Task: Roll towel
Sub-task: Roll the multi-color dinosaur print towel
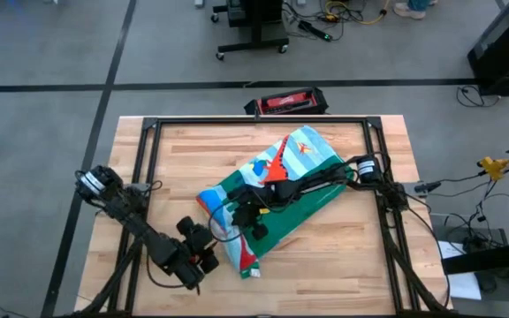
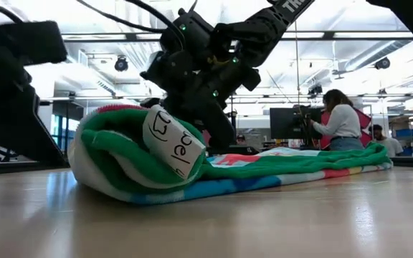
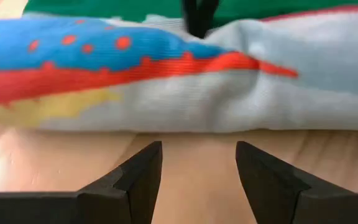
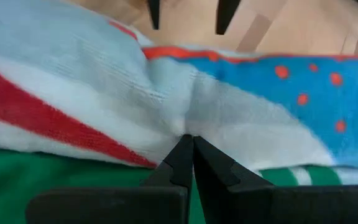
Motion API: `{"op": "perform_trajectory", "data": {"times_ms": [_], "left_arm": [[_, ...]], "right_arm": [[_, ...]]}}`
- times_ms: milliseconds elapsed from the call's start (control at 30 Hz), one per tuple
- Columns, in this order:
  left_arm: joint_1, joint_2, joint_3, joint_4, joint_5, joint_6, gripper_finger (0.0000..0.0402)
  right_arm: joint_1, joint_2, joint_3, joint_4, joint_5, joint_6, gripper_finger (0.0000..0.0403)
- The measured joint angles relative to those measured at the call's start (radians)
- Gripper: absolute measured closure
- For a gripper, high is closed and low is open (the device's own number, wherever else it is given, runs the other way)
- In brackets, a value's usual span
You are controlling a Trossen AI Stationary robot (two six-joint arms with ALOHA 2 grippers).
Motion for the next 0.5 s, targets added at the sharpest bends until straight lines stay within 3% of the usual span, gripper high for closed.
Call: {"op": "perform_trajectory", "data": {"times_ms": [500], "left_arm": [[0.043, 0.026, -0.001, 0.006, -0.042, 0.025, 0.0212]], "right_arm": [[-0.006, -0.029, -0.002, -0.034, 0.008, -0.031, 0.0403]]}}
